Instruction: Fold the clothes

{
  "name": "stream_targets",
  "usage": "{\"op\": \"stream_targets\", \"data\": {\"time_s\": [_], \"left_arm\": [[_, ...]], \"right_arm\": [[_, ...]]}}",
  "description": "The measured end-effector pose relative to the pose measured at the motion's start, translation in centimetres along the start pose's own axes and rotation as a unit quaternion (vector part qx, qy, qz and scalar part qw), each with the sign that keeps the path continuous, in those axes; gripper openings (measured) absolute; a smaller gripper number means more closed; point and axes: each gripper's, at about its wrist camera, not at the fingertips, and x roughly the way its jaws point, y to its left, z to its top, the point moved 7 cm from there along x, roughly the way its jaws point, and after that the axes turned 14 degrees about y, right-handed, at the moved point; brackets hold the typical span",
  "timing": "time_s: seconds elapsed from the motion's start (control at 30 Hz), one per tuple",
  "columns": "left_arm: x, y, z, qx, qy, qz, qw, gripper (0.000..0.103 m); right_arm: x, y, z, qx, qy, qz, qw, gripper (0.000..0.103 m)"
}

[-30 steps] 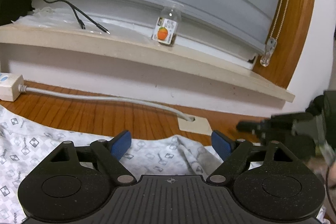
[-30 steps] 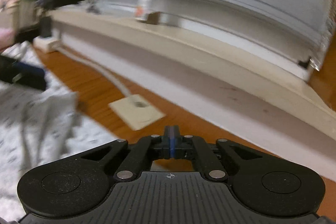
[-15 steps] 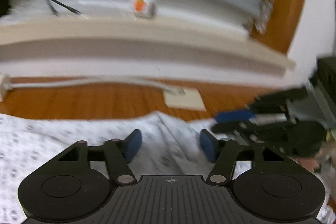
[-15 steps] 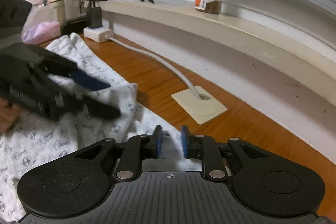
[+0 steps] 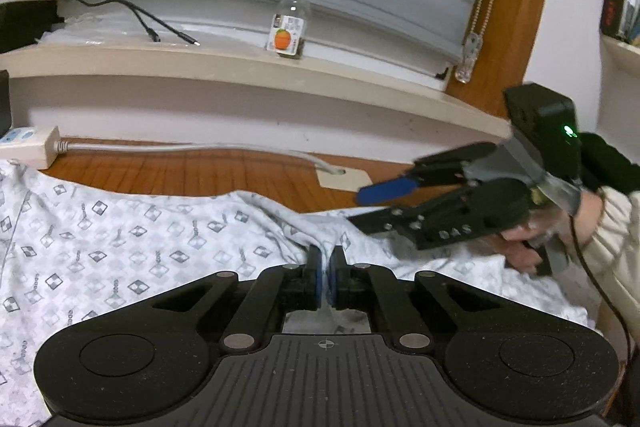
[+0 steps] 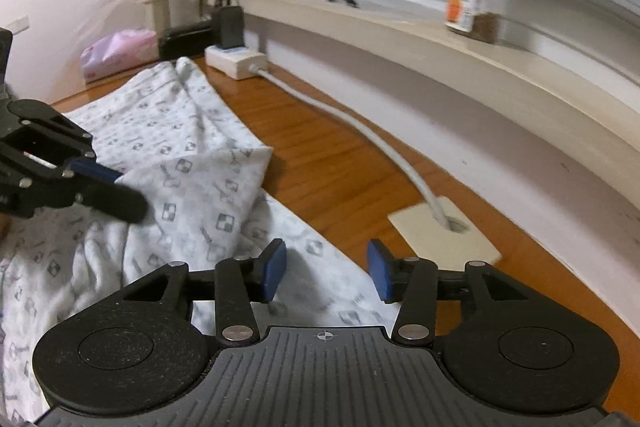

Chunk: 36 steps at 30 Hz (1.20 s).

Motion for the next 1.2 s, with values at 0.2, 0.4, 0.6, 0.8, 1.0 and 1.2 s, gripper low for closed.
{"op": "stream_targets", "data": {"time_s": [0.2, 0.4, 0.6, 0.8, 1.0, 1.2], "left_arm": [[-1.2, -1.0, -0.4, 0.014, -0.001, -0.01, 0.9999, 0.004], [-0.9, -1.1, -0.3, 0.014, 0.003, -0.007, 0.9999, 0.004], [-0.6, -1.5, 0.0, 0.02, 0.003, -0.002, 0.9998, 0.004], [-0.5, -1.1, 0.1, 0.01, 0.003, -0.002, 0.9999, 0.004], [-0.4, -1.5, 0.7, 0.012, 0.002, -0.003, 0.9999, 0.004], [0.1, -1.7, 1.4, 0.014, 0.005, -0.005, 0.9999, 0.004]], "right_arm": [[0.7, 0.1, 1.1, -0.004, -0.003, 0.005, 1.0, 0.001], [-0.8, -2.0, 2.7, 0.045, -0.083, -0.116, 0.989, 0.001], [-0.3, -1.7, 1.7, 0.037, -0.044, -0.027, 0.998, 0.021], [1.0, 1.5, 1.5, -0.022, 0.002, 0.034, 0.999, 0.033], [1.7, 1.1, 2.4, -0.034, -0.026, -0.05, 0.998, 0.001], [-0.1, -1.6, 2.2, 0.017, -0.055, -0.082, 0.995, 0.002]]}}
